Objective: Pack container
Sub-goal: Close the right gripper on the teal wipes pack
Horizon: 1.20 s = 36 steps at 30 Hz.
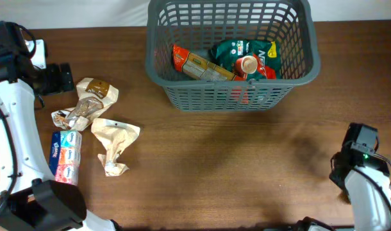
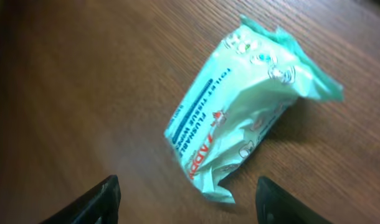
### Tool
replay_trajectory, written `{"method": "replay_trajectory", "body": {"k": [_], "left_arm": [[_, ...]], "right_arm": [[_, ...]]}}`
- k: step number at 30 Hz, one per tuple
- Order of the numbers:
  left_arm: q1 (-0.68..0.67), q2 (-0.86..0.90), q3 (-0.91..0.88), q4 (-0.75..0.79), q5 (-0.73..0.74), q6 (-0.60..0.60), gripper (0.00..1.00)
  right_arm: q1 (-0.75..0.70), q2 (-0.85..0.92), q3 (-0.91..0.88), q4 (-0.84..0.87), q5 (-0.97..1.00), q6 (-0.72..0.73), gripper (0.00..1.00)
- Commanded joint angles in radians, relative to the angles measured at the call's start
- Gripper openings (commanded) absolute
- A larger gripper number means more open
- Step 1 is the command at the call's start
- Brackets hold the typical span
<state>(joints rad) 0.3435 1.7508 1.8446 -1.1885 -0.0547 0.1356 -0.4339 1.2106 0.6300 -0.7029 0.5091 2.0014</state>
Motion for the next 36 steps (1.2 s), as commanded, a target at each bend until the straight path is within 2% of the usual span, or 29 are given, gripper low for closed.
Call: {"method": "replay_trajectory", "body": {"k": [1, 9, 19, 28, 36], "left_arm": [[0.006, 0.018, 0.0, -0.002, 0.019, 0.016, 0.99], [0.006, 0.018, 0.0, 0.0, 0.019, 0.016, 0.99], [0.006, 0.018, 0.0, 0.003, 0.019, 0.016, 0.99], [0.006, 0.018, 0.0, 0.003, 0.019, 0.016, 0.99], [0.006, 0.018, 0.0, 0.003, 0.019, 0.016, 0.99]], "right_arm": [[0.005, 0.051, -0.011, 0.016, -0.008, 0.084, 0.67], [-0.044, 0.092, -0.011, 0.086, -0.008, 0.084, 0.76], [-0.156, 0.094, -0.012, 0.087, -0.009, 0.084, 0.8], [-0.169, 0.201, -0.015, 0.098, -0.058, 0.084, 0.82], [-0.169, 0.273, -0.015, 0.109, -0.058, 0.084, 0.88]]}}
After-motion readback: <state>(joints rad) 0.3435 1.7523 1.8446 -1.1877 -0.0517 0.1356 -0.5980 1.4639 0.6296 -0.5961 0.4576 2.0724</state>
